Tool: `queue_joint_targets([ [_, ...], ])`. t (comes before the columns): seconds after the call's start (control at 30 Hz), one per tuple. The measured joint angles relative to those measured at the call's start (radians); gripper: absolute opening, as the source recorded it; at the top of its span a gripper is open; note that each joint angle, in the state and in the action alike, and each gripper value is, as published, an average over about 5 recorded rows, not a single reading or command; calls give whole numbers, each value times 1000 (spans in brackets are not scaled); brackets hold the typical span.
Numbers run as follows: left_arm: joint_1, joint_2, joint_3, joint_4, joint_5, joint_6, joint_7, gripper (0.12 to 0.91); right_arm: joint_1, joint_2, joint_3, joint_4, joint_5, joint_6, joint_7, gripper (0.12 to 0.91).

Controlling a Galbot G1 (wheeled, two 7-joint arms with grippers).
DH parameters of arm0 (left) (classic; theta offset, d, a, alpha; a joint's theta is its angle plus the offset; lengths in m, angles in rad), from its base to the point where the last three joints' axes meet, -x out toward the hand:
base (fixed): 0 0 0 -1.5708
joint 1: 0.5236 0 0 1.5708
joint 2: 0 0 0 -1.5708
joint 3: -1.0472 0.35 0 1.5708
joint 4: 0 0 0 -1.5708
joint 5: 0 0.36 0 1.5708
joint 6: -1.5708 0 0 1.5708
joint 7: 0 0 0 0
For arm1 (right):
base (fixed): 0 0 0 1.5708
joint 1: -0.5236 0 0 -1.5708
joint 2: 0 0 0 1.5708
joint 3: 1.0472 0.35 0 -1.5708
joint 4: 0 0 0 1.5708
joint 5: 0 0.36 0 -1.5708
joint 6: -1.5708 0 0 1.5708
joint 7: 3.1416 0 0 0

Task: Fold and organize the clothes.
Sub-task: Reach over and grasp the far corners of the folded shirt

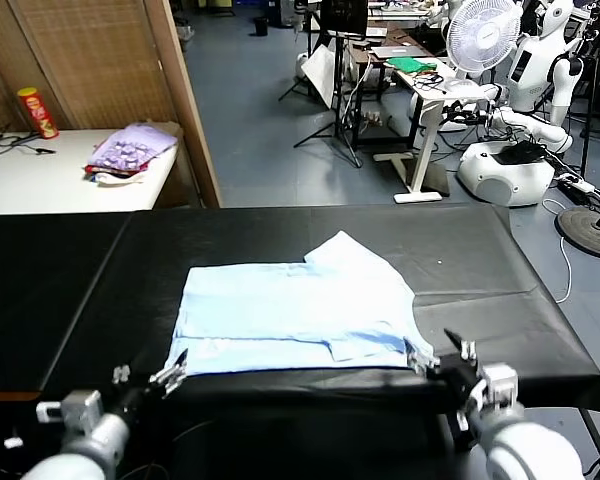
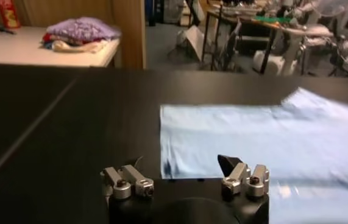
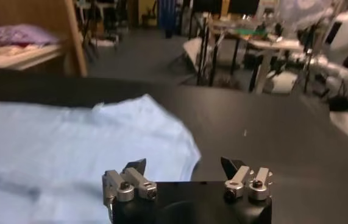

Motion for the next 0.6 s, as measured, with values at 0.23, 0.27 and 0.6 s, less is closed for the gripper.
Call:
queue_joint_targets([
  [0.23,-283,28,125,218,-95,59,-38,798,252,54,-141,-261,10,-12,5,798],
  [0.27,-313,28,143,243,-101,67,-41,798,276,63,-156,-293,5,-11,0,798],
  [0.6,-513,2,262,443,-137,89,-30,798,426,165,-222,-551,-60,15,-53,798],
])
